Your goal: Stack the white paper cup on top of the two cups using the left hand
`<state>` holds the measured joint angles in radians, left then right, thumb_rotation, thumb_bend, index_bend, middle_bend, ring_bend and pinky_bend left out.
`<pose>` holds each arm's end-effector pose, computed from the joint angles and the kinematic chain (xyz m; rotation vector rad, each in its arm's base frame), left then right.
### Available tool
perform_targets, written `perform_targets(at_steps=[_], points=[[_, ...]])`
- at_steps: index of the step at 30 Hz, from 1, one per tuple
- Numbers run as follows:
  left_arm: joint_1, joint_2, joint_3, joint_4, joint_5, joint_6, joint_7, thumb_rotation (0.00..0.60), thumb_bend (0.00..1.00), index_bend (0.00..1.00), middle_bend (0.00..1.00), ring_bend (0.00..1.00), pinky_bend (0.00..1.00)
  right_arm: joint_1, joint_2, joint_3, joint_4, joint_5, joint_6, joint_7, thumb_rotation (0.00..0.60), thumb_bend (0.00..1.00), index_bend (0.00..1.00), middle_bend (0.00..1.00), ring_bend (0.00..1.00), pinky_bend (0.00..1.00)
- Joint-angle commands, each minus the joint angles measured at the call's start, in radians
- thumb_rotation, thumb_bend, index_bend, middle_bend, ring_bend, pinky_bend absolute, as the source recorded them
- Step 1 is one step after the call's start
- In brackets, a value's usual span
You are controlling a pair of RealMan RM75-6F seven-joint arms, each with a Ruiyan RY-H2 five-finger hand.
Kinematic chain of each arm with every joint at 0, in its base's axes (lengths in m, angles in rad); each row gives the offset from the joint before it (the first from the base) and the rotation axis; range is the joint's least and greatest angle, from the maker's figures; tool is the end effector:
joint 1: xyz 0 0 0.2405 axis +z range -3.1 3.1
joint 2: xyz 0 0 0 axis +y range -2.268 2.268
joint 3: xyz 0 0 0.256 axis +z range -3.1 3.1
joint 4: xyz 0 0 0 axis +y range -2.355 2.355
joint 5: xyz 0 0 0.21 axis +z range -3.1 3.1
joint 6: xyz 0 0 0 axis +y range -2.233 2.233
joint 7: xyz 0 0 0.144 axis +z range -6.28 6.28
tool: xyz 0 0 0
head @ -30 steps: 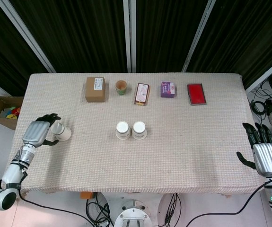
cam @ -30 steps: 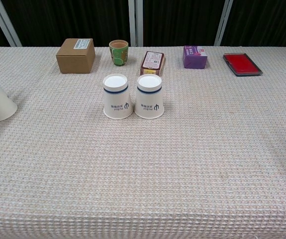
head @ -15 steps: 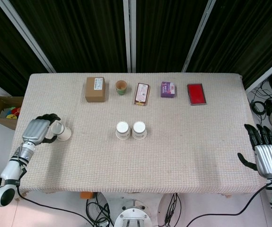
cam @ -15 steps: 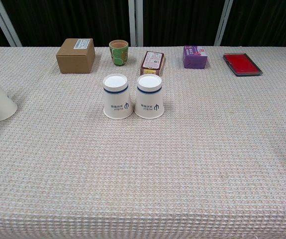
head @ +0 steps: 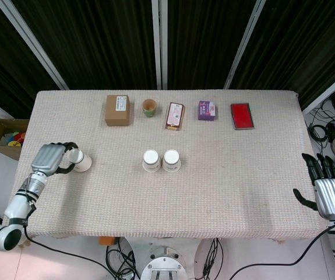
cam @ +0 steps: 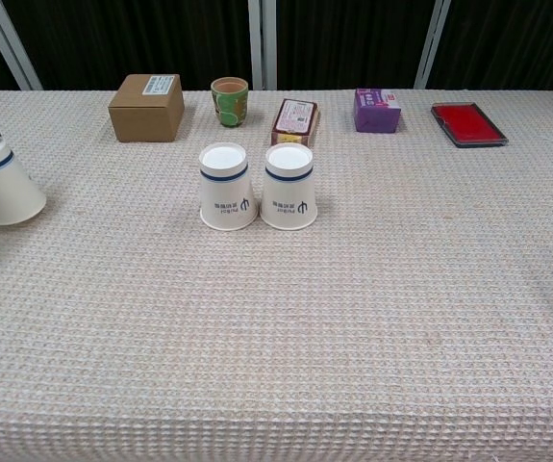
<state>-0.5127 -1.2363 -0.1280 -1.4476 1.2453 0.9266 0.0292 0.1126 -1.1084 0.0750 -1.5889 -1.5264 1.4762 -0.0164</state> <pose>-0.2778 0.3230 0.0902 -1.6758 -1.0580 -0.7532 -0.3059 -0.1952 0.1657 1.4258 -0.8243 0.9164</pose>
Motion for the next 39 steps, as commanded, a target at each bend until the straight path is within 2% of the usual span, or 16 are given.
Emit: perform_targets(at_steps=[1,5,9,17,22,28,35,39], points=[[-0.007,0.052,-0.025,-0.093,0.05,0.058,-0.008,0.6,0.34,0.43,0.45,0.38,0.39,0.002,0.001,0.002,-0.003,0.0,0.0,-0.004,0.6,0.18,0.0,0.13,0.0,0.05],[-0.049,0.098,-0.068,-0.209,0.103,0.071,-0.028,0.6,0.34,0.43,0.44,0.38,0.39,0.007,0.002,0.003,-0.009,-0.008,0.0,-0.013,0.6,0.18,0.0,0.13,0.0,0.05],[-0.142,0.097,-0.108,-0.259,0.138,0.017,0.014,0.6,0.34,0.43,0.44,0.38,0.39,0.002,0.006,0.0,-0.016,-0.012,0.008,-0.019,0.6,0.18,0.0,0.13,0.0,0.05],[-0.338,-0.009,-0.167,-0.246,0.0,-0.145,0.19,0.6,0.34,0.43,0.44,0.38,0.38,-0.018,0.012,-0.003,-0.011,-0.003,0.031,0.001,0.6,0.18,0.0,0.14,0.0,0.05],[-0.425,-0.066,-0.177,-0.24,-0.082,-0.196,0.251,0.6,0.34,0.43,0.43,0.38,0.38,-0.026,0.015,-0.005,-0.006,-0.006,0.042,0.015,0.6,0.18,0.0,0.14,0.0,0.05],[-0.494,-0.082,-0.178,-0.243,-0.172,-0.204,0.334,0.6,0.34,0.43,0.43,0.38,0.38,-0.037,0.016,-0.008,0.007,-0.004,0.051,0.034,0.6,0.18,0.0,0.14,0.0,0.05],[-0.542,-0.073,-0.139,-0.257,-0.29,-0.187,0.428,0.6,0.34,0.43,0.43,0.38,0.38,-0.043,0.009,-0.008,0.032,0.0,0.053,0.065,0.6,0.18,0.0,0.14,0.0,0.05],[-0.555,-0.076,-0.127,-0.265,-0.319,-0.168,0.44,0.6,0.34,0.43,0.43,0.38,0.38,-0.044,0.006,-0.009,0.042,-0.001,0.053,0.074,0.6,0.18,0.0,0.14,0.0,0.05]])
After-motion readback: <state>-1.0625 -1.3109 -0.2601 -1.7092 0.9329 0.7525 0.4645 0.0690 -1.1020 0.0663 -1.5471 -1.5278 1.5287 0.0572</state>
